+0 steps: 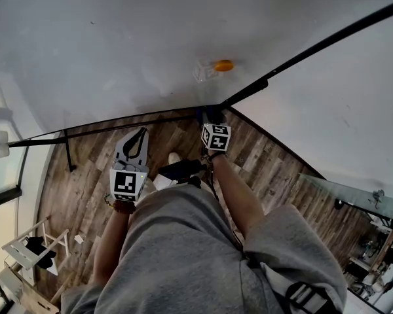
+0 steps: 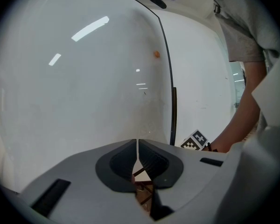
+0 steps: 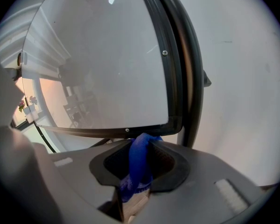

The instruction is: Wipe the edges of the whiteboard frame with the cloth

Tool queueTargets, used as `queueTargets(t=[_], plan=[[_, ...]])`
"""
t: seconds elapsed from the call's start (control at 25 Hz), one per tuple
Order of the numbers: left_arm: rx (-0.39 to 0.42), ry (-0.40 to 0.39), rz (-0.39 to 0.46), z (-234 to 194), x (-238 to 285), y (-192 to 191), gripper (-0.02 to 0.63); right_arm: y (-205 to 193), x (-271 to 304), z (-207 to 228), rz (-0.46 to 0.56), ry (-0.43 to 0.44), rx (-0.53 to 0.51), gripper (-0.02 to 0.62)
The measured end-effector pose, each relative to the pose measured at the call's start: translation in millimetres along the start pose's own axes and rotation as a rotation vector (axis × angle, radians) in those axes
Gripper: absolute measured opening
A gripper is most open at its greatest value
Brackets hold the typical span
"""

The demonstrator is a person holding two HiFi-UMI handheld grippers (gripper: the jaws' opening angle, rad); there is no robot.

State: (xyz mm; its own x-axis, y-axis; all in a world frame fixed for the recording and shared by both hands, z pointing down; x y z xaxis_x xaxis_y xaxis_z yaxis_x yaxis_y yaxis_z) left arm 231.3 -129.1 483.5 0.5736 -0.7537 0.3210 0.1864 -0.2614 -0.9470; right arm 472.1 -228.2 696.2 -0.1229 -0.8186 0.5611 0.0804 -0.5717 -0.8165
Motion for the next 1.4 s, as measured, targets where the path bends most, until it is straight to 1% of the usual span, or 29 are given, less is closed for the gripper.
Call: queueTargets(t=[0.36, 0.68, 0.88, 1.04, 1.16, 1.28, 1.4], plan=[[-0.001, 0.011, 0.000, -5, -4, 0, 0.021, -1, -1, -9, -0.008, 0.010, -0.002, 0.114], [-0.002, 0.034, -0.002, -17, -15, -3, 0.021, -2, 0, -27, -0.008, 0.023, 0.014, 0.114], [-0.016, 0.057, -0.003, -26, -25, -6, 0.021, -3, 0, -34, -0.009, 0.023, 0.041, 0.112], [-0.024, 0.066, -0.002, -30, -29, -8, 0.021, -3, 0, -38, -0.009, 0.014, 0.095, 0.110], [-0.031, 0.068, -0.002, -31, -31, -10, 0.021, -4, 0, -37, -0.009, 0.007, 0.114, 0.109], [-0.031, 0.073, -0.007, -34, -36, -15, 0.021, -4, 0, -39, -0.010, 0.008, 0.100, 0.109], [-0.034, 0.078, -0.004, -37, -38, -15, 0.021, -5, 0, -46, -0.014, 0.026, 0.034, 0.109]])
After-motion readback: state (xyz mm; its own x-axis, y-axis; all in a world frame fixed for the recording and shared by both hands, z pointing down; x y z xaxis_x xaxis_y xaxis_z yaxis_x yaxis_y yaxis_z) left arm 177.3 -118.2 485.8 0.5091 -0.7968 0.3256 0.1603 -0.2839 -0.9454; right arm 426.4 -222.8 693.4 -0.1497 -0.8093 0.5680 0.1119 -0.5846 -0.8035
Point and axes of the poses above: the fingertips, and each gripper's own axes: x forward along the fingers, z to its right, y out of its top, the point moved 3 cm from there along -x, backward along the fingers, and after that the axes turned 9 degrees about -y, right-handed, at the moved point
